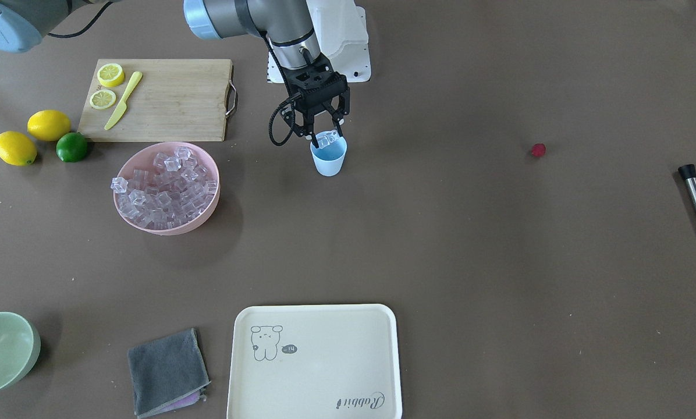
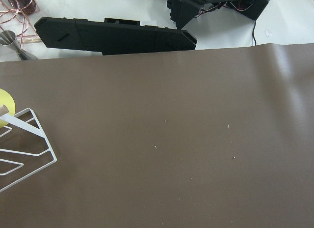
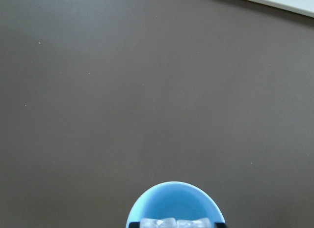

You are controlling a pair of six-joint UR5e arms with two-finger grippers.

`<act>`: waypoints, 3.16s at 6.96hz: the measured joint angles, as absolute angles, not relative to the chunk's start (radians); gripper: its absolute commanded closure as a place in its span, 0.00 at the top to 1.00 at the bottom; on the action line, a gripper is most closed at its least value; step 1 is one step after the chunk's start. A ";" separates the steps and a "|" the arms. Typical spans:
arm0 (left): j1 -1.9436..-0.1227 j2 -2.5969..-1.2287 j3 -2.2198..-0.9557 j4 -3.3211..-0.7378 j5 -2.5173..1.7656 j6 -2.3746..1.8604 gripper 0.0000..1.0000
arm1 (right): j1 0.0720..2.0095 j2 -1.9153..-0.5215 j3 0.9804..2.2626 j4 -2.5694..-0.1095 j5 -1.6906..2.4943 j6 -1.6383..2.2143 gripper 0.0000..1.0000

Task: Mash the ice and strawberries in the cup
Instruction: 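Open the right gripper to drop the ice cube into the cup, then move the right gripper back over the pink ice bowl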

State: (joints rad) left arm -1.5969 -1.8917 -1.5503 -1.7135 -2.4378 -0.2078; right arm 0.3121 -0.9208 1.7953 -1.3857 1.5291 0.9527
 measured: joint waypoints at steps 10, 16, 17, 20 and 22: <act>-1.596 -1.896 -1.555 -1.712 -2.439 -0.211 0.99 | 0.369 -0.929 1.846 -1.387 1.566 0.927 0.99; -1.595 -1.916 -1.571 -1.713 -2.470 -0.209 0.98 | 0.622 -1.019 1.932 -1.396 1.748 0.921 0.99; -1.595 -1.911 -1.588 -1.713 -2.481 -0.209 0.98 | 0.654 -1.064 1.956 -1.396 1.756 0.921 0.99; -1.594 -1.907 -1.625 -1.711 -2.488 -0.210 0.98 | 0.784 -1.210 1.993 -1.395 1.841 0.861 0.99; -1.593 -1.907 -1.636 -1.711 -2.488 -0.210 0.99 | 0.851 -1.302 1.996 -1.393 1.889 0.751 0.99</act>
State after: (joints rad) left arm -1.5929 -1.9068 -1.6364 -1.7115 -2.4881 -0.2098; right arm 0.8512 -1.3016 1.9956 -1.3935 1.8888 0.7506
